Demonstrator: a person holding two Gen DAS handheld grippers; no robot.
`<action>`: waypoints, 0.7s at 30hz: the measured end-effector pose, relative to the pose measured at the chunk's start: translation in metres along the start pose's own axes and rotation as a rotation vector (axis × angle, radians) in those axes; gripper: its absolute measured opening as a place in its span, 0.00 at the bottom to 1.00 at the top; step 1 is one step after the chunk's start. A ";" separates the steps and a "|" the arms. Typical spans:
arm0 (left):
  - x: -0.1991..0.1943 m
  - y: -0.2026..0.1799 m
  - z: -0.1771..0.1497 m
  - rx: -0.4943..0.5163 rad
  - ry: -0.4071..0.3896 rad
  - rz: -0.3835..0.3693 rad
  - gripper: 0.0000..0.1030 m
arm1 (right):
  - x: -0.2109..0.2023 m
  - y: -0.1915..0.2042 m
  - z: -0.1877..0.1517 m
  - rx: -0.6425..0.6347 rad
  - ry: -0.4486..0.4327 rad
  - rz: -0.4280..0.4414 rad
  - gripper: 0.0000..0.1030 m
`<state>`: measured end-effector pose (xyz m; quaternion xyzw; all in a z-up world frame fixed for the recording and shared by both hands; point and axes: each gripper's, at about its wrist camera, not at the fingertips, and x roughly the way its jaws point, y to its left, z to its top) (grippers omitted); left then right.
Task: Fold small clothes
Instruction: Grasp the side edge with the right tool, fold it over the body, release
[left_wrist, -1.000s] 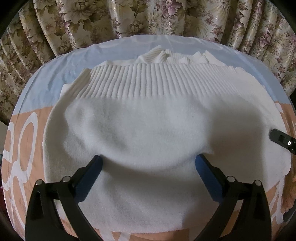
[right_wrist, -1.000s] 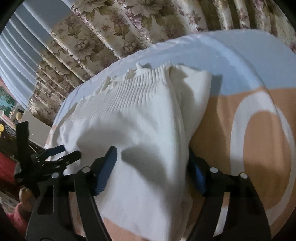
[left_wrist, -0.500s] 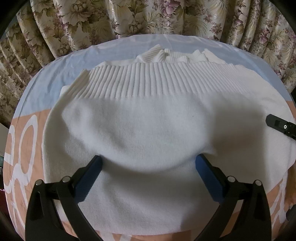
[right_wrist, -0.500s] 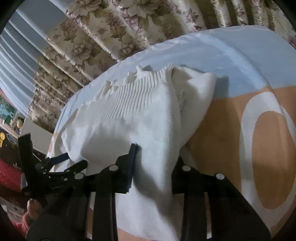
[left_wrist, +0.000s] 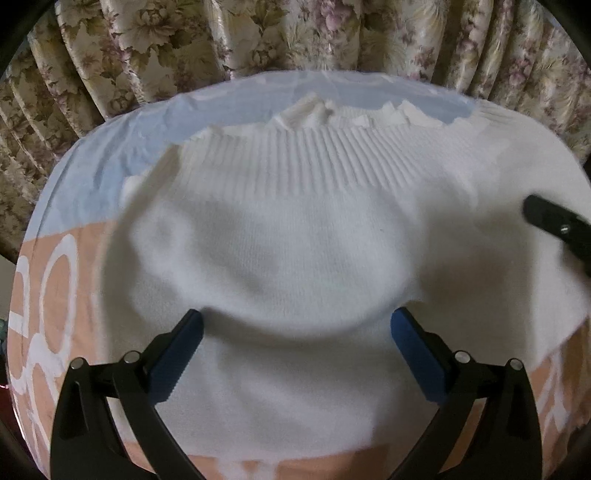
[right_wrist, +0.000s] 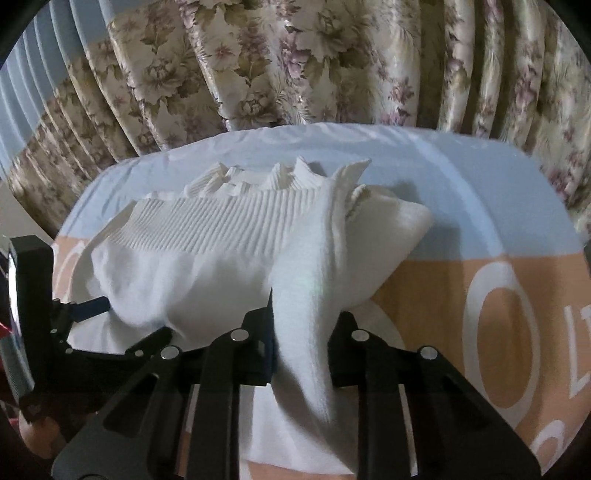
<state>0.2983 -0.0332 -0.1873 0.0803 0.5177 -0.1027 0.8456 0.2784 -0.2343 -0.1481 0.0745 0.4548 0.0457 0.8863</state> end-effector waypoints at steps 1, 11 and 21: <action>-0.007 0.010 0.000 -0.003 -0.010 0.009 0.99 | -0.001 0.006 0.002 -0.009 0.003 -0.011 0.19; -0.035 0.127 -0.003 -0.014 -0.063 0.179 0.99 | -0.004 0.096 0.024 -0.136 0.001 -0.100 0.18; -0.039 0.200 -0.033 -0.083 -0.058 0.243 0.98 | 0.028 0.228 0.037 -0.217 0.059 -0.011 0.17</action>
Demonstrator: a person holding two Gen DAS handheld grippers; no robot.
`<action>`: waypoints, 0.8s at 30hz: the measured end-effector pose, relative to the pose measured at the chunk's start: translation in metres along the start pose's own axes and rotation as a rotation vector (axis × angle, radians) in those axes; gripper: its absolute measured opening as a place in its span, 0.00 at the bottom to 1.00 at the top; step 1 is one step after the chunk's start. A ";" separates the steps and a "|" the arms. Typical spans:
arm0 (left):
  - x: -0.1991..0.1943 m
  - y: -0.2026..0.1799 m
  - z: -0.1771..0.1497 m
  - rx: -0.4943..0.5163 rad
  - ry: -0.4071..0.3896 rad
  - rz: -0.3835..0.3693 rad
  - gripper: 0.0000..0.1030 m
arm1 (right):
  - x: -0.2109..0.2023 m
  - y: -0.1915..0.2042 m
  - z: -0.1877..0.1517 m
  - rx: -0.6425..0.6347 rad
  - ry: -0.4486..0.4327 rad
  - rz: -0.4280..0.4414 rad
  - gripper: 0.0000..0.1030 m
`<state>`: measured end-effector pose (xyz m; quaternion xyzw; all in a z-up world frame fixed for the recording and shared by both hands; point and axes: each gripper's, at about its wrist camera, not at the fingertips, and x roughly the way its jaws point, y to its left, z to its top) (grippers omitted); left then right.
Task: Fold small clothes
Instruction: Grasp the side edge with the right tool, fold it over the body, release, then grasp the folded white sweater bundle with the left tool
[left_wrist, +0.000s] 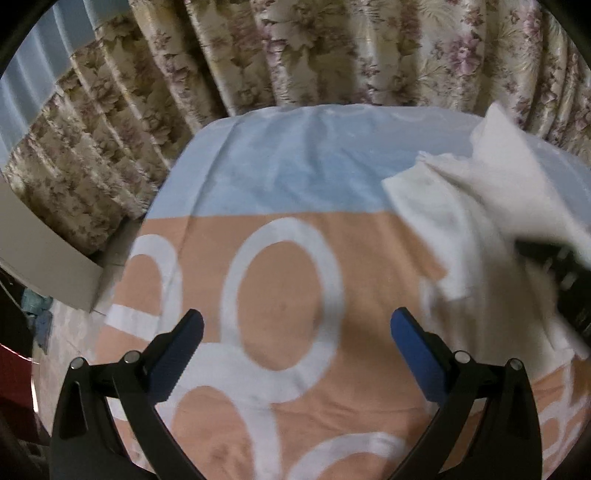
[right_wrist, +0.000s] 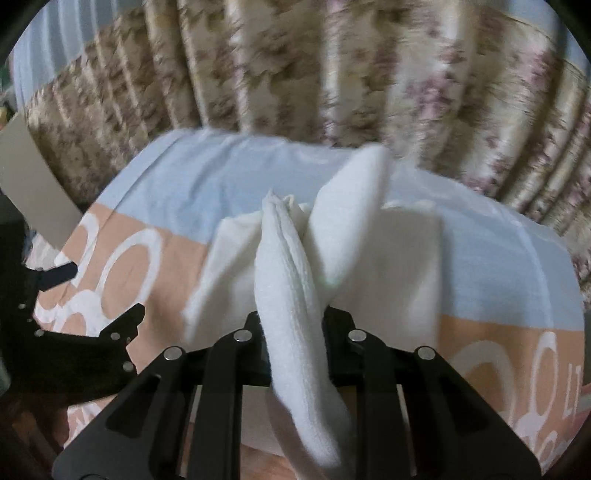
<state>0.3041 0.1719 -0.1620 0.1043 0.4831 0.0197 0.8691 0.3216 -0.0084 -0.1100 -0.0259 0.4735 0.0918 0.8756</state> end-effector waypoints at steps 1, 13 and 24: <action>0.000 0.000 -0.003 0.005 0.001 0.014 0.98 | 0.012 0.015 -0.002 -0.020 0.031 -0.019 0.17; -0.019 0.006 -0.005 -0.026 -0.012 -0.074 0.99 | -0.039 0.008 -0.022 -0.071 0.001 0.222 0.57; -0.060 -0.065 0.018 0.042 -0.028 -0.364 0.99 | -0.036 -0.122 -0.049 0.249 0.014 0.249 0.64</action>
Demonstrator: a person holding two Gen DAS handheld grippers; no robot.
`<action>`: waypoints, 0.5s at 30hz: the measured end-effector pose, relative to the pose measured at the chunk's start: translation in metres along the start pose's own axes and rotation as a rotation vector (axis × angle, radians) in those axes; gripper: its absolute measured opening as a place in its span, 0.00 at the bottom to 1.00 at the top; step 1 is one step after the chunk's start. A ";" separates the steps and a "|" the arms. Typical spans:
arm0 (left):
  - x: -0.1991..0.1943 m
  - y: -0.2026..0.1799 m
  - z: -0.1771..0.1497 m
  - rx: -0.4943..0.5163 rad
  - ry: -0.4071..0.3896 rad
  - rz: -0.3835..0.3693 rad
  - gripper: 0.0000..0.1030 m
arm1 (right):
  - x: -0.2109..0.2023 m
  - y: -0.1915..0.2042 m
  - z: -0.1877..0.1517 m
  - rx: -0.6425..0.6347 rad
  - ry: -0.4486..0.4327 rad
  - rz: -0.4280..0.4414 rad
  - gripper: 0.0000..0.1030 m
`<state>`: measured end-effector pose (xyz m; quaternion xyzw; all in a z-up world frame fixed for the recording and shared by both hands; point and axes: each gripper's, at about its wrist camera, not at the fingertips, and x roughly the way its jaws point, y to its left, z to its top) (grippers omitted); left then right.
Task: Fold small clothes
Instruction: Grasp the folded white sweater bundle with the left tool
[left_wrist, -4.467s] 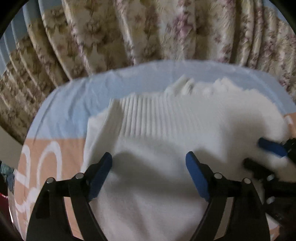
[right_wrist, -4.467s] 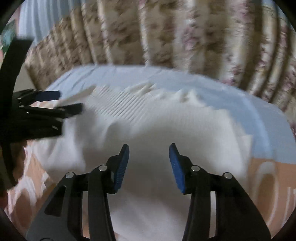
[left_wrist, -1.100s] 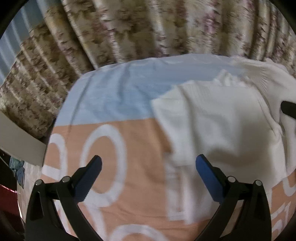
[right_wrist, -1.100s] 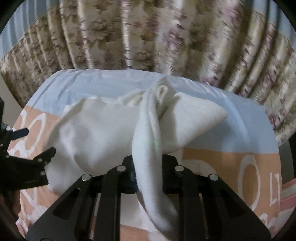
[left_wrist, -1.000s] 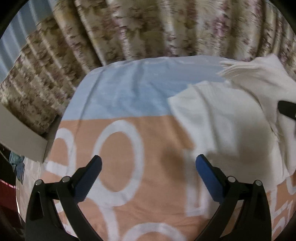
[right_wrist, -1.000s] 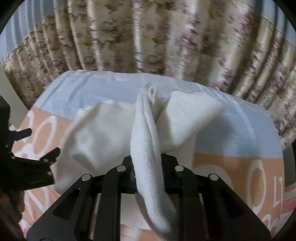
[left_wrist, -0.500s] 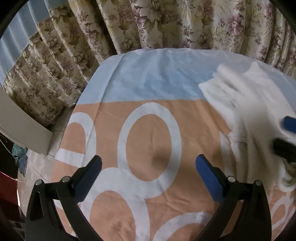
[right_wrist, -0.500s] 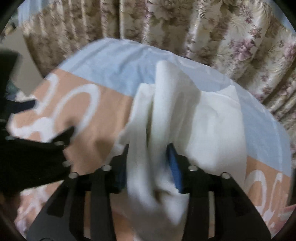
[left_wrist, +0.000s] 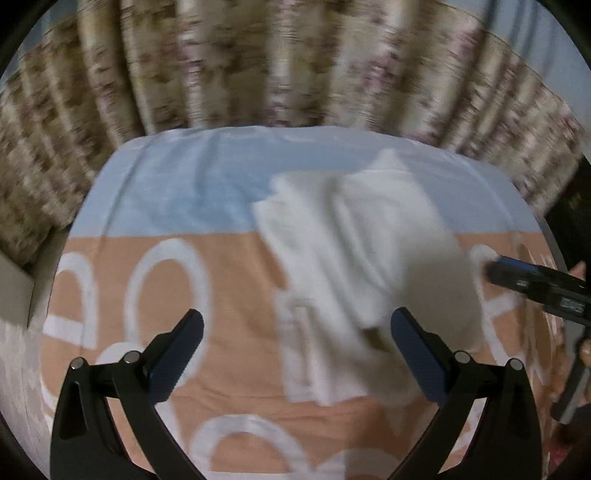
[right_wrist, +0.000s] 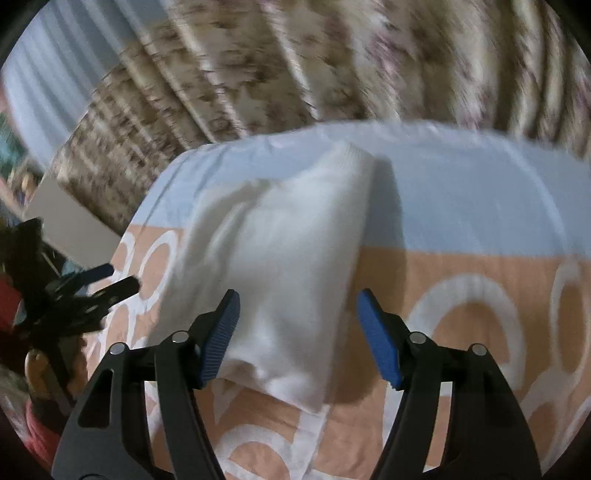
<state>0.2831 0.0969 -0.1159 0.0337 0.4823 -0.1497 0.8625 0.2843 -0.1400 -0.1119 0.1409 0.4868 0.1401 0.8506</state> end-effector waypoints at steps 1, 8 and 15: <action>0.003 -0.007 0.001 0.015 0.005 0.001 0.99 | 0.004 -0.006 -0.002 0.020 0.005 0.004 0.63; 0.028 -0.036 0.001 0.052 0.060 -0.070 0.80 | 0.019 -0.016 -0.013 0.054 0.021 0.030 0.60; 0.042 -0.005 -0.008 -0.039 0.125 -0.136 0.28 | 0.037 -0.015 -0.023 0.060 0.102 0.104 0.30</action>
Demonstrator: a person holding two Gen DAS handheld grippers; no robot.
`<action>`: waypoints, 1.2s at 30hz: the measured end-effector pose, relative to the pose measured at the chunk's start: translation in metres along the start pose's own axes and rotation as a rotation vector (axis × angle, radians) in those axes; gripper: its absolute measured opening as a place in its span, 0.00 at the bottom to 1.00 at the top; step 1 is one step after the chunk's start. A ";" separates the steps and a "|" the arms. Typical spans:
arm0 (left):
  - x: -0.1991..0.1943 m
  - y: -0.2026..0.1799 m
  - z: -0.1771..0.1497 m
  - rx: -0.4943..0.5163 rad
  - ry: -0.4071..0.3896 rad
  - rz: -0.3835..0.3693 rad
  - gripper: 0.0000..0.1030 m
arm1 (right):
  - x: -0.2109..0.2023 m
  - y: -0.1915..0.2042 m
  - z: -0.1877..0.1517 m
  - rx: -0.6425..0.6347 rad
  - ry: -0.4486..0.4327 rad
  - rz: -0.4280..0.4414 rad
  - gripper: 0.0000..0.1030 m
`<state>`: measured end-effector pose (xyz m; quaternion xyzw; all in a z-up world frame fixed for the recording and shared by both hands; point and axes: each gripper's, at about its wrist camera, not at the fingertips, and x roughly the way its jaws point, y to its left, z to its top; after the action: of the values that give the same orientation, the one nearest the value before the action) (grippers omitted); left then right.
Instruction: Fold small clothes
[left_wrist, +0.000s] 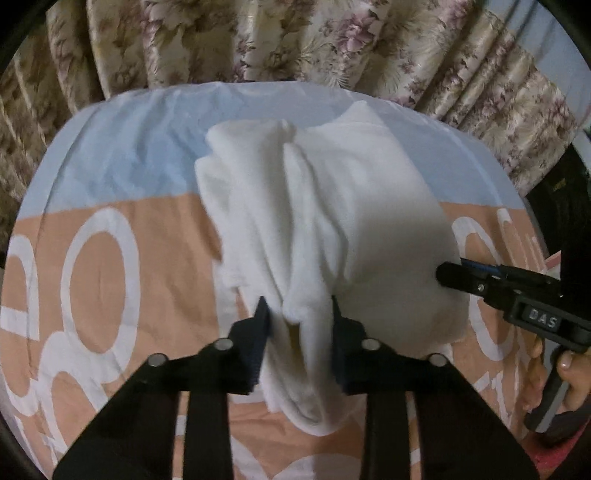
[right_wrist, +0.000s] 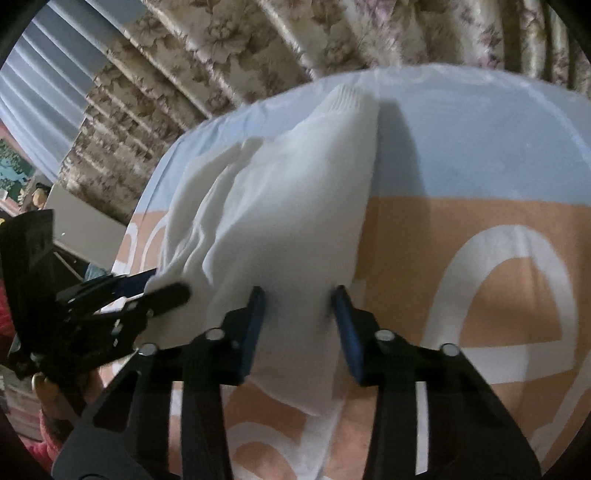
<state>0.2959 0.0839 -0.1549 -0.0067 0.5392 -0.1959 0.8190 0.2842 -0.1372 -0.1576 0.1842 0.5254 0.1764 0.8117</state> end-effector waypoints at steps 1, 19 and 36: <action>-0.002 0.005 -0.002 -0.009 -0.003 -0.014 0.27 | 0.001 0.001 -0.001 -0.005 0.003 -0.006 0.22; -0.025 0.014 -0.016 0.083 -0.095 0.003 0.75 | -0.001 -0.009 -0.031 -0.113 0.007 -0.052 0.14; 0.030 0.034 0.080 0.052 -0.039 0.083 0.23 | 0.018 -0.004 0.041 -0.084 -0.095 -0.081 0.27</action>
<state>0.3879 0.0890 -0.1549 0.0332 0.5177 -0.1758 0.8366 0.3294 -0.1365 -0.1576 0.1367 0.4855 0.1564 0.8492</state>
